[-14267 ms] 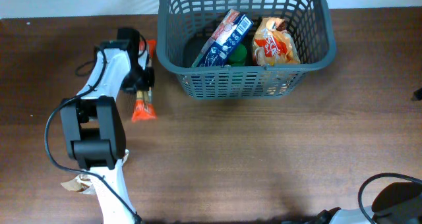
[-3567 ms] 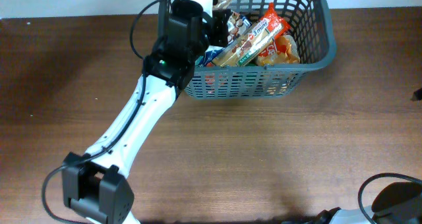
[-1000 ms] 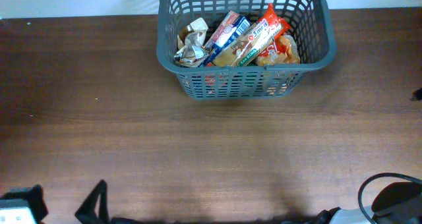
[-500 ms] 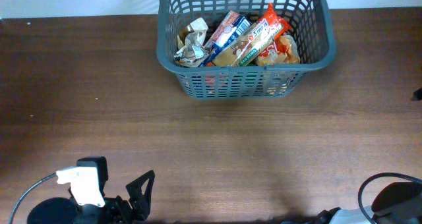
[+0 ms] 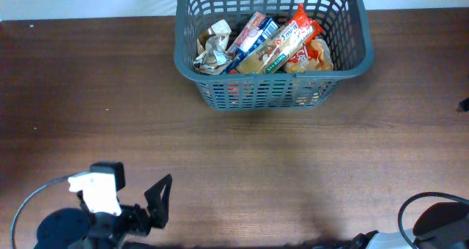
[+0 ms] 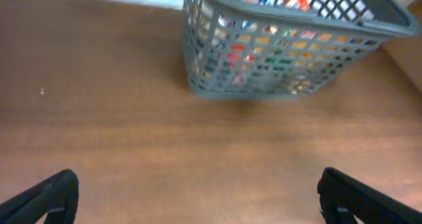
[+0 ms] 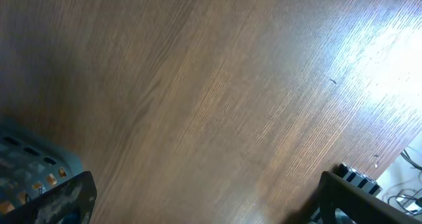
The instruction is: Pack container
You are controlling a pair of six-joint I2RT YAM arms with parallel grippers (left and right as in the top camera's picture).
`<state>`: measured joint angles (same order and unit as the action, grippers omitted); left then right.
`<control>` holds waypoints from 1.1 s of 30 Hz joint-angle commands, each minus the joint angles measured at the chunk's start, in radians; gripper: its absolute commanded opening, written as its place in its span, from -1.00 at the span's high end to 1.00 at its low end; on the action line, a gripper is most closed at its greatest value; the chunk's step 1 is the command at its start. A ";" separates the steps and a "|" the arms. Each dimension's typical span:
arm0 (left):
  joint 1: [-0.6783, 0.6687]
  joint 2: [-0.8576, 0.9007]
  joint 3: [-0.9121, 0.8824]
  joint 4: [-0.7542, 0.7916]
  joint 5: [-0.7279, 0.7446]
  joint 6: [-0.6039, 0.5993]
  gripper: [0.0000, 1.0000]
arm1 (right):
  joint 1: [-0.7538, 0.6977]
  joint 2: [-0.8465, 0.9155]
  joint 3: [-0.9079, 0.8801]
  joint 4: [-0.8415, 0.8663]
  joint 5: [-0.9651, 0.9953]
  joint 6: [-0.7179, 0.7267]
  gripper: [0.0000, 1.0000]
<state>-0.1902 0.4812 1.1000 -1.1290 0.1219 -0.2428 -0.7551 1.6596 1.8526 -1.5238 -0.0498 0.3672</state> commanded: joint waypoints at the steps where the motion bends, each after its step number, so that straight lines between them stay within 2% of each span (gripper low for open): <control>1: 0.005 -0.008 -0.080 0.073 -0.014 0.103 -0.98 | -0.005 -0.013 -0.003 0.000 0.002 0.011 -0.98; 14: 0.006 -0.021 -0.414 0.450 -0.014 0.155 -0.99 | -0.005 -0.013 -0.003 0.000 0.001 0.011 -0.98; 19: 0.043 -0.102 -0.527 0.551 -0.014 0.155 -0.98 | -0.005 -0.013 -0.003 0.000 0.002 0.011 -0.98; 28: 0.112 -0.312 -0.721 0.630 -0.014 0.170 -0.99 | -0.005 -0.013 -0.003 0.000 0.001 0.011 -0.98; 33: 0.116 -0.337 -0.792 0.728 -0.015 0.170 -0.98 | -0.005 -0.013 -0.003 0.000 0.002 0.011 -0.98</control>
<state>-0.0814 0.1608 0.3500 -0.4469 0.1154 -0.0933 -0.7551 1.6596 1.8526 -1.5238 -0.0498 0.3676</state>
